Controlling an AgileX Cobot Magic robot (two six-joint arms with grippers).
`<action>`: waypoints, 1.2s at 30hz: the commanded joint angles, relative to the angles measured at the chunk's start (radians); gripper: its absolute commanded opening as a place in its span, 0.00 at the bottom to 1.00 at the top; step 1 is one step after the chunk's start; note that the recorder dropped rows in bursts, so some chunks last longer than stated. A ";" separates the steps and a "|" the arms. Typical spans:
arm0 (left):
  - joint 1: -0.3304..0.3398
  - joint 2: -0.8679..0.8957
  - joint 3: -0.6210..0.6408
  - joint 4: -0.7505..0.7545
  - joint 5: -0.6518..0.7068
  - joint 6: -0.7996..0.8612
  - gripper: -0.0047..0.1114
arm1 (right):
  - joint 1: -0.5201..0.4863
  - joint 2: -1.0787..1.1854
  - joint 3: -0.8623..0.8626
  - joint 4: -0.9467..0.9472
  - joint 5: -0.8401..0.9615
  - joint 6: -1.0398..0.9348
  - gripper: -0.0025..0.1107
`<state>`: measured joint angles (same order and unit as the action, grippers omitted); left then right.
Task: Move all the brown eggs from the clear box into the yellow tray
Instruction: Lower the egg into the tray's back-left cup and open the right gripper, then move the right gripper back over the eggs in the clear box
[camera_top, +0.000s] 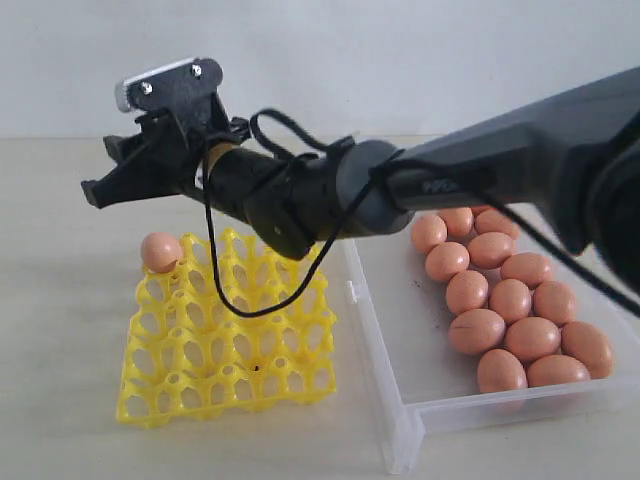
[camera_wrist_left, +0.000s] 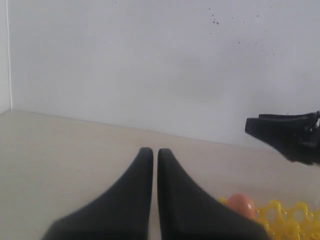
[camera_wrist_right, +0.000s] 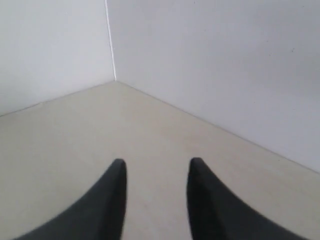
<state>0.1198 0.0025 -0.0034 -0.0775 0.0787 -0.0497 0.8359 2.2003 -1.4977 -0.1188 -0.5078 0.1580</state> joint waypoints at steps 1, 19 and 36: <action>-0.002 -0.002 0.003 -0.009 0.001 -0.009 0.07 | 0.001 -0.122 -0.004 -0.024 0.332 -0.035 0.02; -0.002 -0.002 0.003 -0.009 -0.003 -0.009 0.07 | -0.160 -0.345 0.057 -0.412 1.474 -0.022 0.02; -0.002 -0.002 0.003 -0.009 -0.001 -0.009 0.07 | -0.488 -0.320 0.189 0.151 1.250 -0.125 0.25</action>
<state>0.1198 0.0025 -0.0034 -0.0775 0.0787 -0.0497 0.3528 1.8639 -1.3148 0.0000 0.7544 0.0266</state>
